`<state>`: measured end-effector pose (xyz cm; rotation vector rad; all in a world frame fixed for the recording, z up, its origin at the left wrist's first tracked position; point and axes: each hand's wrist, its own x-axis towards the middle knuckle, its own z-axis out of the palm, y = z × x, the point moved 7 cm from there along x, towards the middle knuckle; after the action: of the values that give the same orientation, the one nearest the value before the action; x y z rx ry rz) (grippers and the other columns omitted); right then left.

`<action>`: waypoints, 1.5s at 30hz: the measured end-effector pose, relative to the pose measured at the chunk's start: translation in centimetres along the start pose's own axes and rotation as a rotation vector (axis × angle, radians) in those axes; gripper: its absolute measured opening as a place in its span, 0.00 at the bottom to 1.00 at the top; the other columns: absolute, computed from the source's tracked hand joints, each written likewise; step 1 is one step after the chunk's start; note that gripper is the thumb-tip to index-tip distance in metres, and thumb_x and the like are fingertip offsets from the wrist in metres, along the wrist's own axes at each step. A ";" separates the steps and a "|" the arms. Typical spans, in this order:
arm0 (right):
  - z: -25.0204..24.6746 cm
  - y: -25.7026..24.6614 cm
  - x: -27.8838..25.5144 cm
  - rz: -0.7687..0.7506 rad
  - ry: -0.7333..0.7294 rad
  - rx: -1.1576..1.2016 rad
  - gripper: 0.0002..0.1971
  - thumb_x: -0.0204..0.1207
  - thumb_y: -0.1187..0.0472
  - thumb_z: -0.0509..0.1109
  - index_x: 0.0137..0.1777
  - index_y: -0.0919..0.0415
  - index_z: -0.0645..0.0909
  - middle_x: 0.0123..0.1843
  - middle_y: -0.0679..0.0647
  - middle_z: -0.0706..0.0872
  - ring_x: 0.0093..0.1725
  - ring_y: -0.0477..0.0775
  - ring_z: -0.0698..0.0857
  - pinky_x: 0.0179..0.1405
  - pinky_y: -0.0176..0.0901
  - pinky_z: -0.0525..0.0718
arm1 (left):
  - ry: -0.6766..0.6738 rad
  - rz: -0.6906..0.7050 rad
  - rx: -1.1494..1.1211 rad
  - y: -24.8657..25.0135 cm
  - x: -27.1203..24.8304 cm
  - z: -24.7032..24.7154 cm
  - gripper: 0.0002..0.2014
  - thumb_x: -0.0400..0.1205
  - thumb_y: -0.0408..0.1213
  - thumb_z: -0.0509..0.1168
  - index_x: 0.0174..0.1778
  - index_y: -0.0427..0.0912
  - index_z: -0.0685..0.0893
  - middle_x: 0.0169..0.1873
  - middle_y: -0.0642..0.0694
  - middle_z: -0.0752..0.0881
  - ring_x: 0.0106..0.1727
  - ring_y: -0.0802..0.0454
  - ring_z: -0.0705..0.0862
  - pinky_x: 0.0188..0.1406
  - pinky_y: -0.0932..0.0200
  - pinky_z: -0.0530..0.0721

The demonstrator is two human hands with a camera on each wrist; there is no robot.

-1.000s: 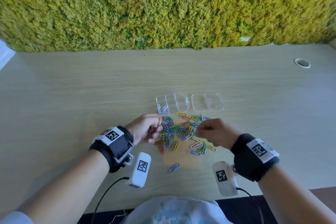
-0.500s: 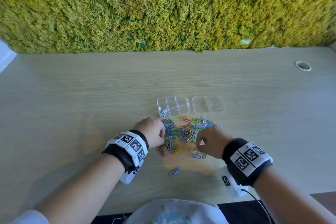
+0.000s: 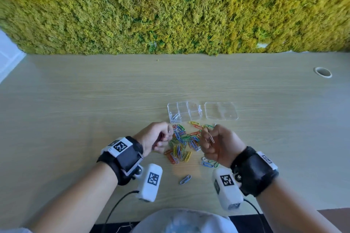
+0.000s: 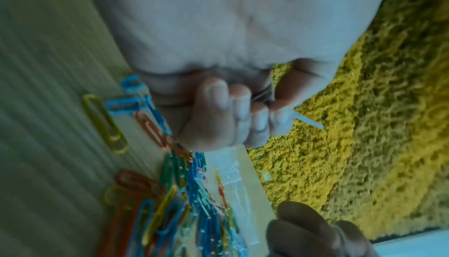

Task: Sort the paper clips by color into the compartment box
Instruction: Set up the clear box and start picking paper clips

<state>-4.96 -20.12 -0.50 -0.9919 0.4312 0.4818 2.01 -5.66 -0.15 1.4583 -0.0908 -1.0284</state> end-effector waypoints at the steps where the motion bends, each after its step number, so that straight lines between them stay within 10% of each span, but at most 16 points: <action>1: 0.4 -0.2 0.2 -0.001 -0.011 0.012 0.05 0.61 0.61 0.55 0.29 0.57 0.71 0.25 0.54 0.71 0.20 0.48 0.63 0.15 0.30 0.60 | -0.032 0.018 -0.085 0.1 -0.1 0.3 0.04 0.62 0.34 0.53 0.21 0.44 0.69 0.19 0.51 0.67 0.16 0.58 0.60 0.15 0.70 0.56; 9: 1.5 -1.6 3.3 0.038 0.142 -0.310 0.11 0.79 0.64 0.57 0.36 0.59 0.76 0.25 0.52 0.72 0.19 0.47 0.64 0.15 0.31 0.60 | 0.056 -0.013 -0.308 -0.7 0.8 0.2 0.10 0.72 0.32 0.48 0.32 0.39 0.74 0.22 0.48 0.72 0.17 0.56 0.65 0.14 0.70 0.60; 18: 4.1 -6.3 6.2 -0.002 0.193 -1.288 0.15 0.79 0.70 0.56 0.43 0.54 0.82 0.35 0.47 0.77 0.30 0.46 0.74 0.25 0.33 0.70 | 0.194 -0.021 0.333 0.2 1.3 -1.9 0.16 0.83 0.38 0.58 0.28 0.43 0.76 0.23 0.49 0.72 0.18 0.57 0.65 0.16 0.66 0.62; 22: 6.7 -8.6 7.0 -0.074 0.251 -1.685 0.17 0.79 0.68 0.58 0.60 0.59 0.85 0.60 0.54 0.85 0.58 0.57 0.84 0.55 0.39 0.83 | 0.295 -0.040 0.506 0.8 1.8 -3.4 0.08 0.78 0.38 0.61 0.35 0.40 0.74 0.27 0.47 0.72 0.22 0.53 0.68 0.17 0.67 0.66; 25: 8.1 -8.7 7.9 -0.066 0.239 -1.874 0.18 0.78 0.70 0.60 0.64 0.61 0.83 0.64 0.59 0.85 0.60 0.59 0.85 0.59 0.45 0.85 | 0.388 0.040 0.673 1.8 1.7 -3.7 0.05 0.80 0.35 0.58 0.46 0.38 0.77 0.36 0.45 0.79 0.33 0.47 0.76 0.31 0.60 0.74; 32: 8.7 -8.6 8.8 -0.112 0.178 -1.897 0.20 0.76 0.73 0.64 0.64 0.57 0.82 0.62 0.55 0.85 0.59 0.58 0.85 0.47 0.40 0.81 | 0.387 0.120 0.943 4.7 2.6 -3.1 0.14 0.79 0.24 0.53 0.57 0.41 0.77 0.53 0.46 0.82 0.52 0.48 0.79 0.49 0.59 0.76; 45: 3.2 -10.4 6.8 -0.205 0.362 -1.558 0.17 0.77 0.69 0.59 0.59 0.52 0.83 0.57 0.56 0.88 0.53 0.57 0.87 0.53 0.45 0.85 | 0.376 0.261 1.151 7.4 3.9 -0.5 0.22 0.77 0.18 0.55 0.57 0.44 0.84 0.55 0.44 0.86 0.50 0.49 0.83 0.48 0.61 0.80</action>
<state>6.87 -20.81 4.40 -2.6257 0.2029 0.4030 8.46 -9.24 3.86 2.5600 -0.6647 -0.4278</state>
